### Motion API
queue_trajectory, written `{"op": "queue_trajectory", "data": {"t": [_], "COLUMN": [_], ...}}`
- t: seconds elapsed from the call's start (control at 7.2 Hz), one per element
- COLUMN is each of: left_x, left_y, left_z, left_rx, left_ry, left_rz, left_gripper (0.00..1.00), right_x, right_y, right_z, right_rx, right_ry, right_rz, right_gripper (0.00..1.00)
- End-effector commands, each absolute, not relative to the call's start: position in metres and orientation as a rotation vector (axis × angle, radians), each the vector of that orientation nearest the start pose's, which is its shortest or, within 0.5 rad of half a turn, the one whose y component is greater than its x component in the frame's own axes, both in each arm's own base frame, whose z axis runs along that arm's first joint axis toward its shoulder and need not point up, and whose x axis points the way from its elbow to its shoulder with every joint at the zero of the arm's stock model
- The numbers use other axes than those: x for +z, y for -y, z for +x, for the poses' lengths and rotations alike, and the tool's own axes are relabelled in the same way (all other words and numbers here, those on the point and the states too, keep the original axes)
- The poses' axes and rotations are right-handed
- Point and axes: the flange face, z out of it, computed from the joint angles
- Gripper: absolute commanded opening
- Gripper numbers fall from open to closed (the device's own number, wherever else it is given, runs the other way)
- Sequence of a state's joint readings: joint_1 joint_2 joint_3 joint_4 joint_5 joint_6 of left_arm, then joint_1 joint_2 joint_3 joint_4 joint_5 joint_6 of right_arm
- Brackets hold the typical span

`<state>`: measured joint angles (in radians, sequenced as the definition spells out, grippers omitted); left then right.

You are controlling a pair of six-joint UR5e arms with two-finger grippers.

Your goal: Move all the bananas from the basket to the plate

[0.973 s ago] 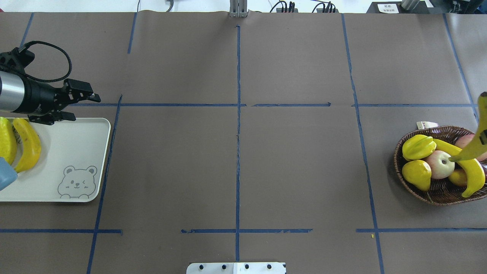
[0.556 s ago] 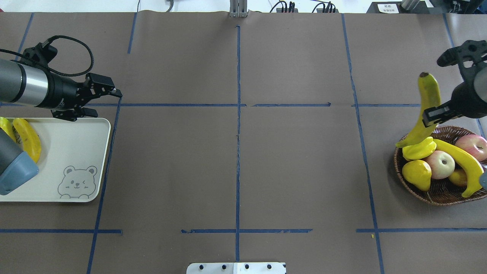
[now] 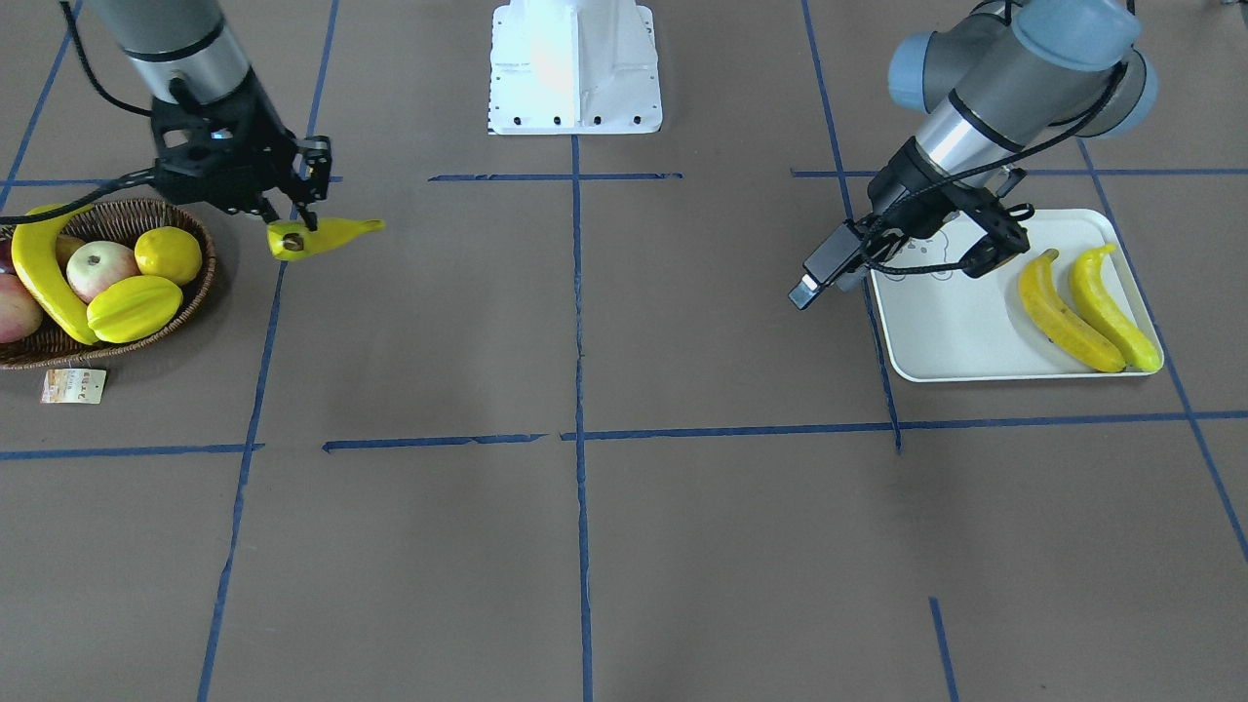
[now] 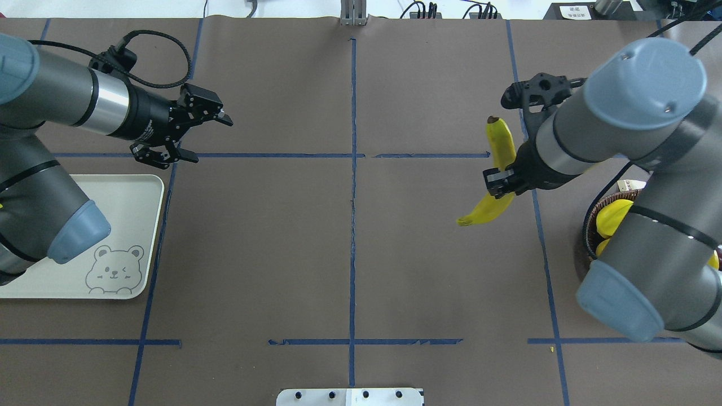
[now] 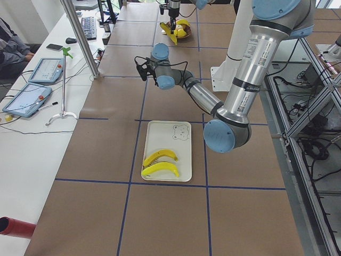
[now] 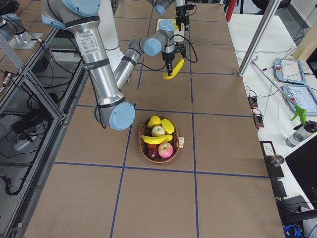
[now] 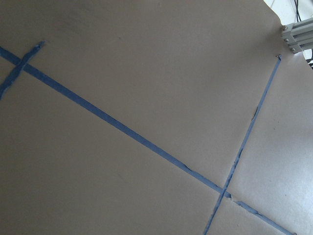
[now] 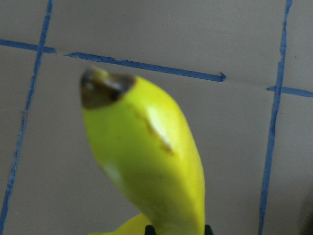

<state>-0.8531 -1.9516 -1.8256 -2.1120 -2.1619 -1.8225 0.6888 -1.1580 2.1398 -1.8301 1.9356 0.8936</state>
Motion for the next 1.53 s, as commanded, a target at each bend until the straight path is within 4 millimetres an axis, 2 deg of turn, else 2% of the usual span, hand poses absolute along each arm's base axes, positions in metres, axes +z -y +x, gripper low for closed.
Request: {"op": "queue_trajectory", "data": {"t": [0.0,0.14,0.28,0.56,0.97,1.11,1.39], "left_x": [0.215,0.204,0.185,0.148,0.133,0.131,0.126], "left_y": [0.495,0.494,0.496,0.485,0.479,0.482,0.470], "left_z": [0.340,0.345,0.349,0.351,0.351,0.357,0.374], "left_rx": [-0.617,-0.628,-0.629,-0.514,-0.302,-0.263,-0.233], "left_ry": [-1.214,-1.206,-1.190,-1.245,-1.304,-1.313,-1.313], "left_rz": [-0.299,-0.318,-0.335,-0.405,-0.309,-0.283,-0.302], "left_gripper": [1.00,1.00,1.00,1.00,0.99,0.99,0.99], "right_x": [0.201,0.191,0.181,0.155,0.140,0.138,0.120], "right_y": [0.392,0.387,0.373,0.358,0.331,0.328,0.320], "right_z": [-0.402,-0.427,-0.449,-0.484,-0.510,-0.511,-0.516], "right_rx": [-0.092,-0.093,-0.114,-0.162,-0.276,-0.297,-0.337], "right_ry": [0.748,0.730,0.717,0.727,0.726,0.729,0.751], "right_rz": [0.243,0.277,0.322,0.356,0.404,0.410,0.433], "right_gripper": [0.00,0.00,0.00,0.00,0.00,0.00,0.00]}}
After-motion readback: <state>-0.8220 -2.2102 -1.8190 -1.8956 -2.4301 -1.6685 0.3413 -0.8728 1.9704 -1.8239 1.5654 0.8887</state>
